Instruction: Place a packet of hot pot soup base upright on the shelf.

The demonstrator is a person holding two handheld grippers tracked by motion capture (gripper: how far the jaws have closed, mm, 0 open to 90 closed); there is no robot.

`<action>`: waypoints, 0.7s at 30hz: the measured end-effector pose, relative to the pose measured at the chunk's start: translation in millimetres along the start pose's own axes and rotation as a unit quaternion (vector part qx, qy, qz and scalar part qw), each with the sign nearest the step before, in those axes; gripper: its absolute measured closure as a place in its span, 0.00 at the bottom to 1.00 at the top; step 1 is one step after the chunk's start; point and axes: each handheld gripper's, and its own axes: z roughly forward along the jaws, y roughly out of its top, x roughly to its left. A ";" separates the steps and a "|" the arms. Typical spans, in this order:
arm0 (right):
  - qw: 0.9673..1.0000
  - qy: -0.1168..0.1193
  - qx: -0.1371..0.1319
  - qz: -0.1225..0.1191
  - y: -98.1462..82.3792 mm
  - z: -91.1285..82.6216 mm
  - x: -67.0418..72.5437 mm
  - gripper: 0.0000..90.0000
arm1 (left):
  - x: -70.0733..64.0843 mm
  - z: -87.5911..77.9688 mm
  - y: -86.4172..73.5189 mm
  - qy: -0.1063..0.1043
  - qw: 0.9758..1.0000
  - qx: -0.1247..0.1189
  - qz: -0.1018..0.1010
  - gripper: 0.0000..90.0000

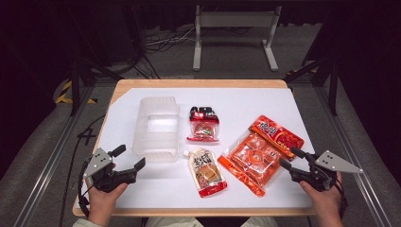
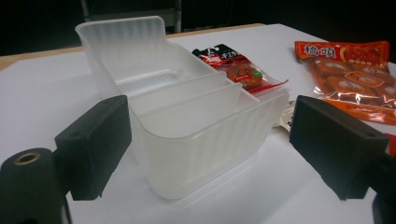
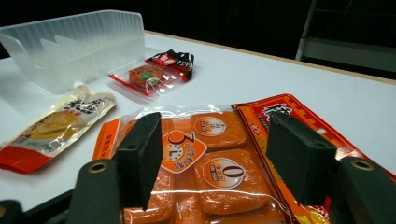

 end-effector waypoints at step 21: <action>1.000 0.005 0.010 0.016 24.9 9.2 -19.8 0.37 | -1.2 -3.3 -2.0 0.010 1.000 0.003 0.014 0.15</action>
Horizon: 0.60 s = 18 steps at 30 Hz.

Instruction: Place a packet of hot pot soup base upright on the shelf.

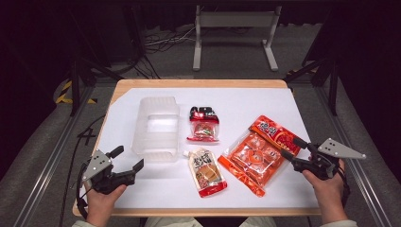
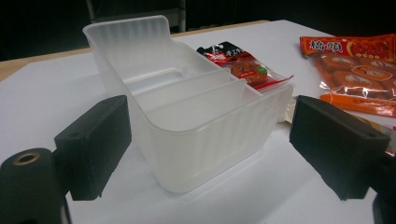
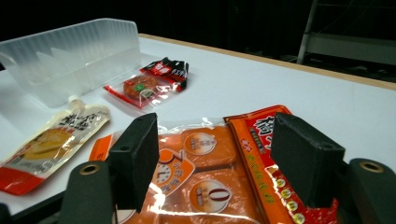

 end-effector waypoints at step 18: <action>1.000 -0.006 0.013 0.023 19.5 14.4 -38.2 0.32 | 0.8 1.8 -0.8 0.000 1.000 0.002 -0.001 0.15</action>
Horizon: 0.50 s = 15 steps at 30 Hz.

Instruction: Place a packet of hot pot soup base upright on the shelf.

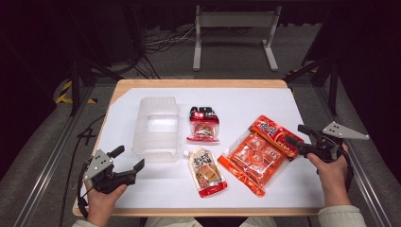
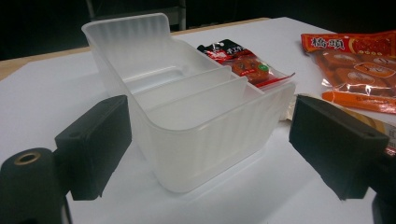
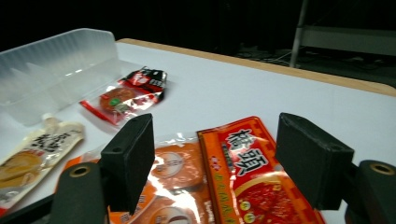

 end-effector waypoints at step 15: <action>0.998 -0.050 0.016 0.032 -6.4 11.3 -26.8 0.29 | 1.2 -0.4 -0.9 0.005 1.000 0.002 0.003 0.15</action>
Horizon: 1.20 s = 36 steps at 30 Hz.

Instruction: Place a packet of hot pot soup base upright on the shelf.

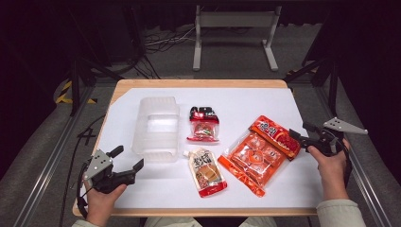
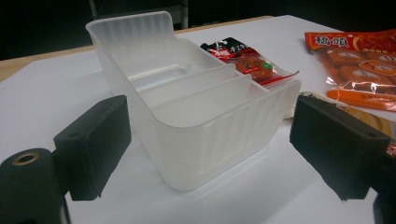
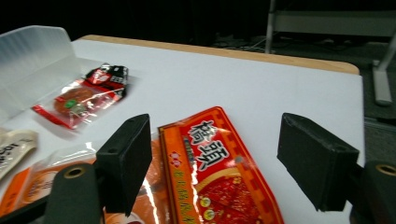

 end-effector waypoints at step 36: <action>0.991 0.032 0.103 0.082 -43.5 39.6 -25.8 0.28 | 0.8 3.6 -2.2 0.000 1.000 0.012 0.000 0.14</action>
